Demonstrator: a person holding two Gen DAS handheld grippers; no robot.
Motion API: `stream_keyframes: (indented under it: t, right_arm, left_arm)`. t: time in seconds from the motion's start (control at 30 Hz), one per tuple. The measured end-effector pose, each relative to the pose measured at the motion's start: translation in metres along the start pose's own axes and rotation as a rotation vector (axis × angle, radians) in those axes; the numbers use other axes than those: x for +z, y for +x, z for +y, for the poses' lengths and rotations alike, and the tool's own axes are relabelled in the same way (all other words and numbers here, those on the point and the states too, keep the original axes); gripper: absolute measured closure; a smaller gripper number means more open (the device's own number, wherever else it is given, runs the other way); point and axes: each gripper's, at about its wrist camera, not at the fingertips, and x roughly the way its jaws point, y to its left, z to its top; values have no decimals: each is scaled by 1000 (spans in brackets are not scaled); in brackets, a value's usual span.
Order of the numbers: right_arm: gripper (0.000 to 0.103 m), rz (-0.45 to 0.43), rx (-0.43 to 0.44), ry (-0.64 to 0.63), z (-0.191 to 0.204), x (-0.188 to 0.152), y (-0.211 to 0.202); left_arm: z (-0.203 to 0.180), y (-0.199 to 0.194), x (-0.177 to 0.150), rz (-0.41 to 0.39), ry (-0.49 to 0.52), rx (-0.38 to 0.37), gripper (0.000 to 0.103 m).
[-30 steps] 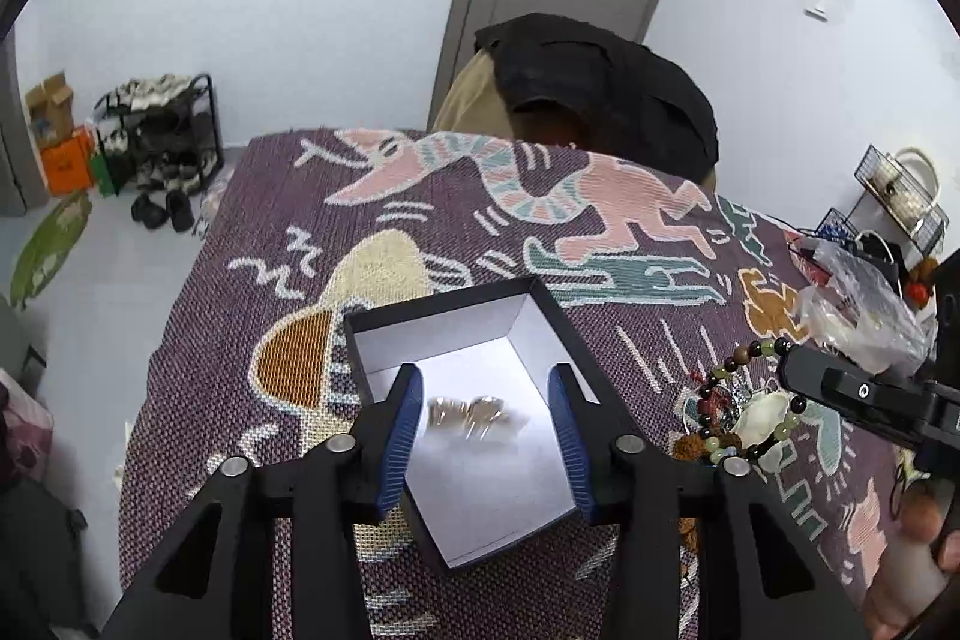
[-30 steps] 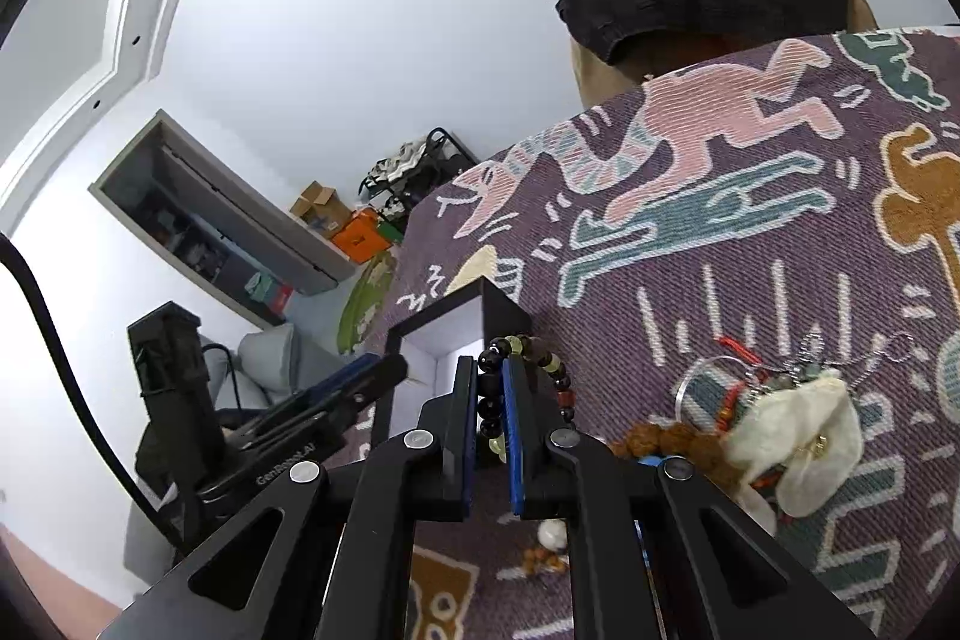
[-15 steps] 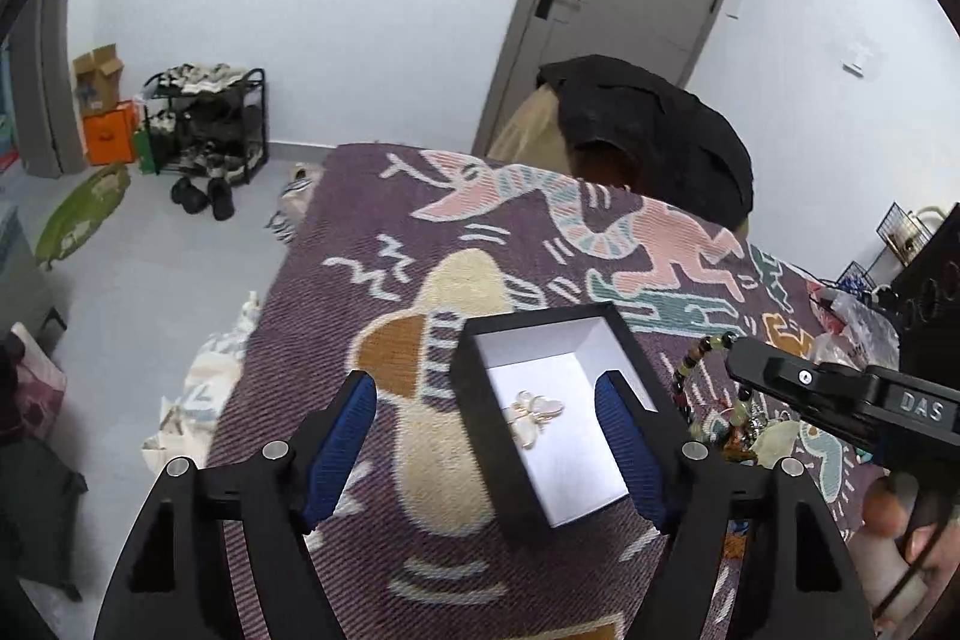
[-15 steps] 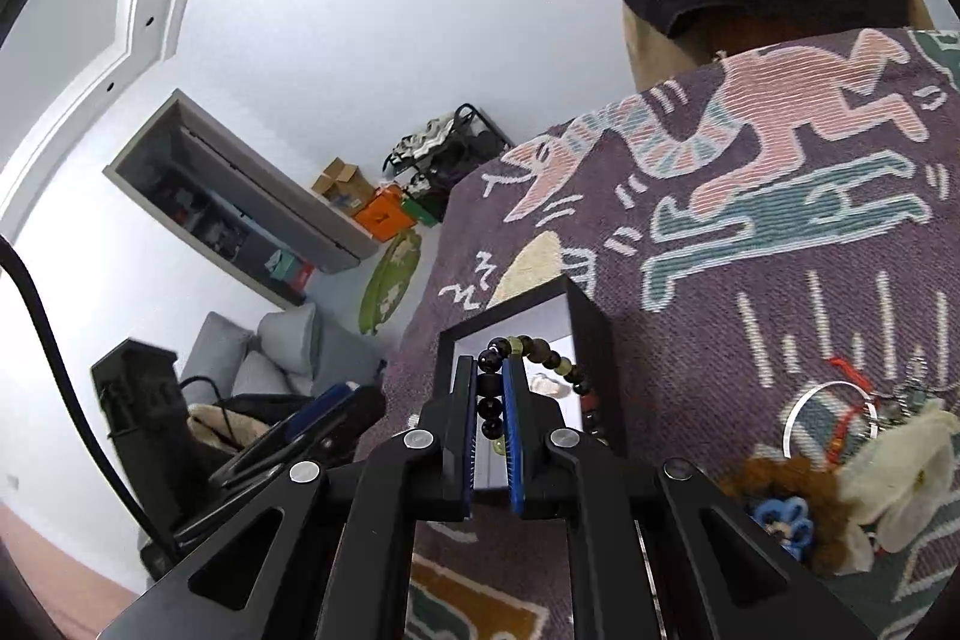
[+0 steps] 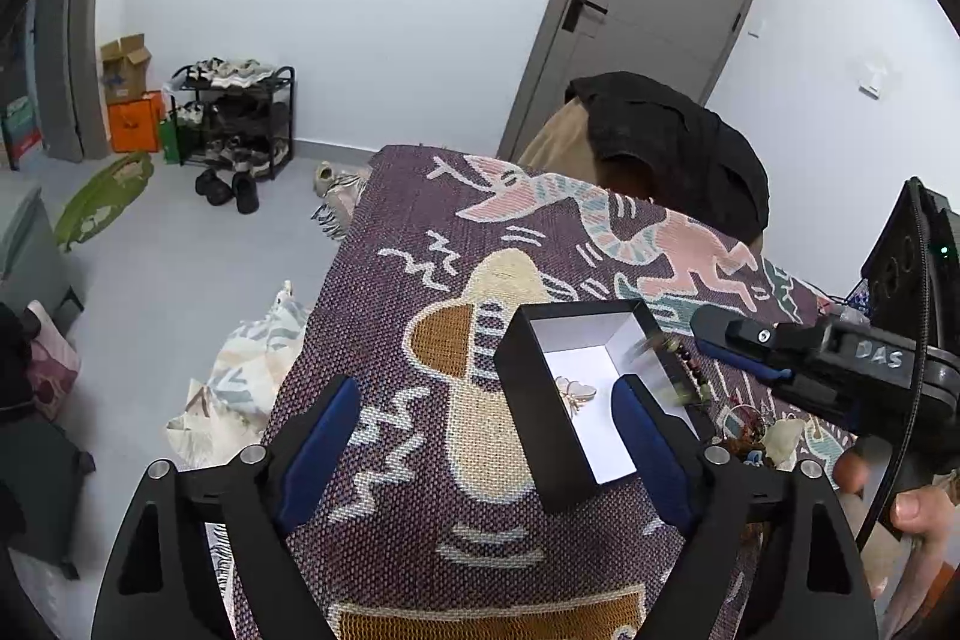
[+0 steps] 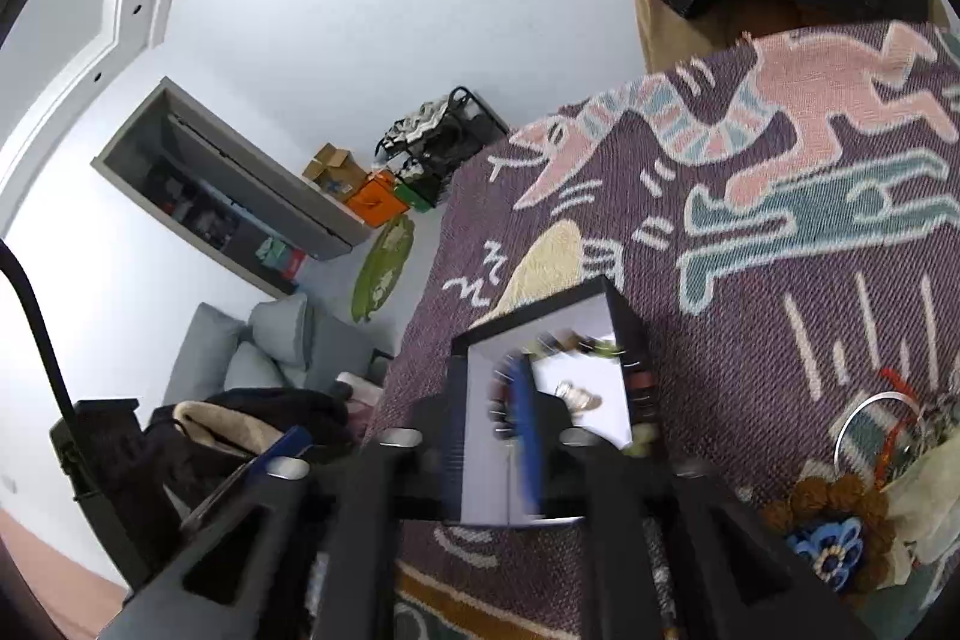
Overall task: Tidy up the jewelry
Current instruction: 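Lower the dark bead bracelet into the box and open the right tool, then move both tools back over the remaining jewelry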
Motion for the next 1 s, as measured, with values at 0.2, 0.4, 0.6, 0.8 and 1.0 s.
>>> stream_keyframes:
  t: [0.2, 0.4, 0.6, 0.8, 1.0]
  right_arm:
    - [33, -44, -8, 24, -8, -8, -22]
    - [33, -91, -39, 57, -25, -25, -50]
    - [33, -134, -93, 64, -34, -43, -77]
    - [23, -187, -188, 67, -48, -65, -104]
    - [23, -220, -261, 88, -65, -82, -125]
  left_arm:
    - [-10, -3, -5, -4, 13, -11, 13]
    - [-30, -4, -13, 6, 54, -33, 13]
    - [-53, -5, -24, 17, 105, -60, 13]
    - [-77, 0, -39, 47, 150, -84, 13]
    - [-103, 4, -55, 73, 205, -110, 13]
